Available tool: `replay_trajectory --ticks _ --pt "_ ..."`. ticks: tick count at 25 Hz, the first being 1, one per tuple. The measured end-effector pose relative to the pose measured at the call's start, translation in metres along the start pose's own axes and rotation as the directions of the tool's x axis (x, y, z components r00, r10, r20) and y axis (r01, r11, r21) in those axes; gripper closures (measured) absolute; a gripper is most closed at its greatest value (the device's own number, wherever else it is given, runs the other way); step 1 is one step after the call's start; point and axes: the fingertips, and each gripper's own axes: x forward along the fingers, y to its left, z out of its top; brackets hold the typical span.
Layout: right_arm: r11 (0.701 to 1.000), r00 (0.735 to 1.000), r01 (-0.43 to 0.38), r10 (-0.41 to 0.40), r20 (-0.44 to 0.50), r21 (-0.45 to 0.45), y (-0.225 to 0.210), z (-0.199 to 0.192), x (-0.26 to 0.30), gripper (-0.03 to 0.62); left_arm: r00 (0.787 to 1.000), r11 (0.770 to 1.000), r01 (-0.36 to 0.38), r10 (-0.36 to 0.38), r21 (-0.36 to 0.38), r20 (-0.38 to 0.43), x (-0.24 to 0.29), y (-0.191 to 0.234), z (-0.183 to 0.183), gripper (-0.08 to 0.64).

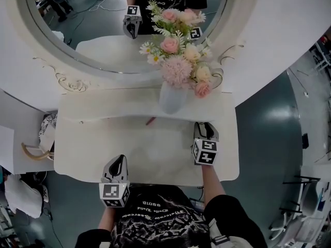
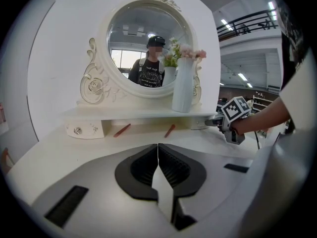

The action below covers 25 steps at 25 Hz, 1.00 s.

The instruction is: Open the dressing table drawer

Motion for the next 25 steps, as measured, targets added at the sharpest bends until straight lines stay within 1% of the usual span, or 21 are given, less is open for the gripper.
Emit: replay_trajectory --ticks 5,10,16,22,25 --pt "1.000 1.000 0.000 0.000 -0.011 -0.009 0.0015 -0.0017 0.0036 0.439 1.000 1.000 -0.011 0.011 0.001 -0.005 -0.0026 0.0044 -0.0013 0.543" --pt "0.999 1.000 0.028 -0.028 -0.008 -0.029 -0.0038 -0.0023 0.0048 0.483 1.000 1.000 -0.015 0.015 0.005 -0.006 -0.0018 0.0072 -0.0014 0.543" --pt "0.998 0.999 0.049 -0.050 -0.012 -0.028 -0.0028 -0.0022 0.0050 0.489 1.000 1.000 -0.006 0.006 0.010 -0.008 0.0015 0.0039 -0.0010 0.543" --pt "0.998 0.999 0.046 -0.047 -0.015 -0.041 -0.0031 -0.0022 0.0045 0.492 1.000 1.000 -0.005 0.005 -0.001 0.002 0.0025 0.0015 0.0000 0.543" --pt "0.998 0.999 0.047 -0.048 -0.017 -0.044 -0.0037 -0.0032 0.0024 0.492 1.000 1.000 -0.015 0.015 -0.018 0.001 0.0001 0.0025 -0.0015 0.543"
